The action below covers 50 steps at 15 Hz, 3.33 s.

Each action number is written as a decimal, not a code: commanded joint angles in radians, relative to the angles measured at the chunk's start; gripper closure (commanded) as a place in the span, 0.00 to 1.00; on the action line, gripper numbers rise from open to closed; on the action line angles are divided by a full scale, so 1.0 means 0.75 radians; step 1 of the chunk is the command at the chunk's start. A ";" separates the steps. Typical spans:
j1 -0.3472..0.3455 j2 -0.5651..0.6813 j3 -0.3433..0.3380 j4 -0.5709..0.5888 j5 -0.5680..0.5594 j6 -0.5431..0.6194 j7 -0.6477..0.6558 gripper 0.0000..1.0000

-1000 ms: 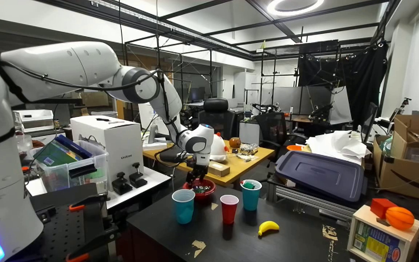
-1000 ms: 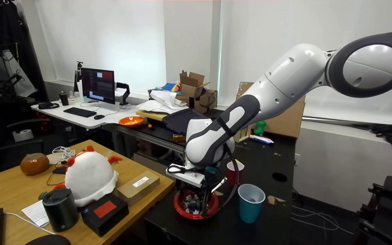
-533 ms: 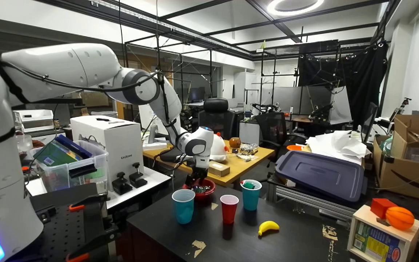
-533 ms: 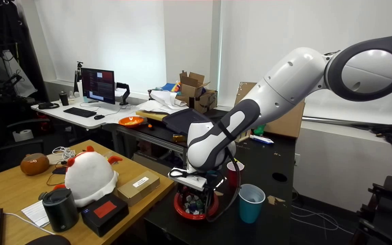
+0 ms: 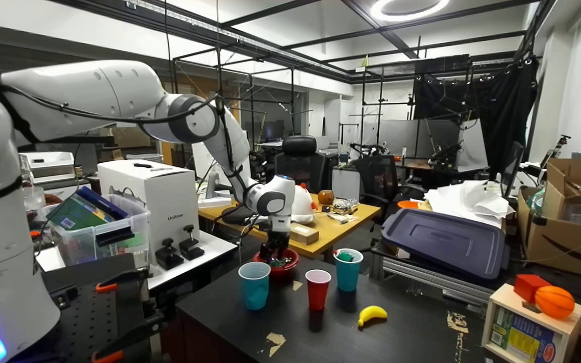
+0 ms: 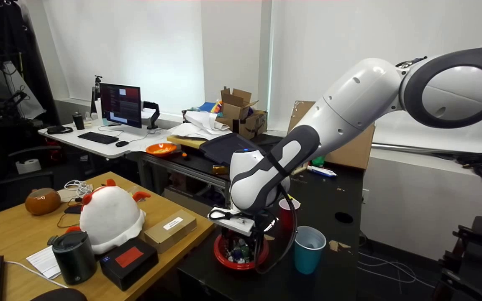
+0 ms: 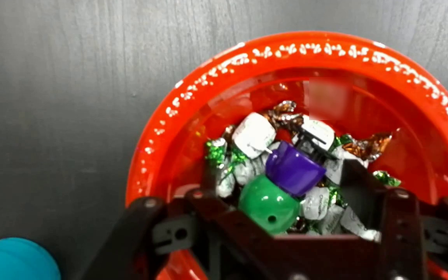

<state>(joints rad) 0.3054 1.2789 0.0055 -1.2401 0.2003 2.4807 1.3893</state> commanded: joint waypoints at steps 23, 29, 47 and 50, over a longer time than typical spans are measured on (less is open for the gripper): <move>-0.133 -0.353 0.116 -0.374 0.013 0.017 -0.567 0.79; -0.205 -0.508 0.156 -0.601 0.044 0.039 -0.880 0.79; -0.441 -0.921 0.218 -1.164 0.178 0.128 -1.705 0.79; -0.459 -0.895 0.194 -1.155 0.157 0.081 -1.749 0.79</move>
<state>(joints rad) -0.0152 0.6281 0.1512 -2.0852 0.3059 2.5927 0.1232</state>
